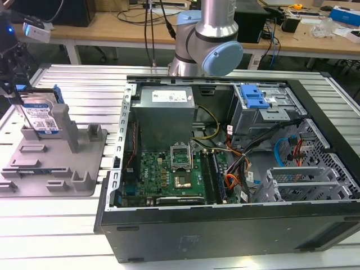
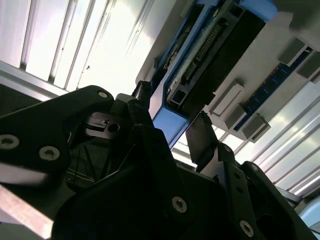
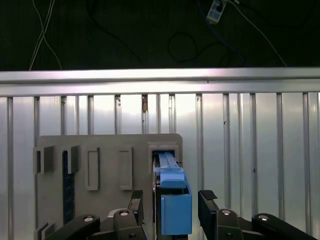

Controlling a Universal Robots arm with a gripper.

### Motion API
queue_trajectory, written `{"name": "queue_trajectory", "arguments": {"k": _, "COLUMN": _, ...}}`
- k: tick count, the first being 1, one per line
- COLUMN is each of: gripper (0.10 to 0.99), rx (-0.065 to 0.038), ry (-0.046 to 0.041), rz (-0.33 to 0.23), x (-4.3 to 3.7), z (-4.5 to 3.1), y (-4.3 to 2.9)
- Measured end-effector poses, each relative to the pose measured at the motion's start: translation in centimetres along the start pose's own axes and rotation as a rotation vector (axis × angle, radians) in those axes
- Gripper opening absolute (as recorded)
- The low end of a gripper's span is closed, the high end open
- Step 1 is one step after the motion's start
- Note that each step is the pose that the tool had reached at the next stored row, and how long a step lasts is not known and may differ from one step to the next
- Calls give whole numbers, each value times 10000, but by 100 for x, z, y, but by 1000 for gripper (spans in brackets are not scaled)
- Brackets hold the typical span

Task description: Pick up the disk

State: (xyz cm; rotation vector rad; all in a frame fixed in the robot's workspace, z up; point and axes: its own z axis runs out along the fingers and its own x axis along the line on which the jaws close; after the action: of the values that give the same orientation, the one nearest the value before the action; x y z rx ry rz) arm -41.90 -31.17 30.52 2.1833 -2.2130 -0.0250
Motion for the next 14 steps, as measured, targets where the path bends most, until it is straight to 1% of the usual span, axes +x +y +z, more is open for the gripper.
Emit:
{"name": "queue_trajectory", "arguments": {"k": 11, "gripper": 557, "rx": 0, "ry": 8, "rz": 0, "x": -1, "z": 70, "y": 7}}
{"name": "queue_trajectory", "arguments": {"k": 13, "gripper": 545, "rx": -1, "ry": 11, "rz": 0, "x": -1, "z": 80, "y": 8}}
{"name": "queue_trajectory", "arguments": {"k": 14, "gripper": 471, "rx": -1, "ry": 13, "rz": 0, "x": -1, "z": 85, "y": 8}}
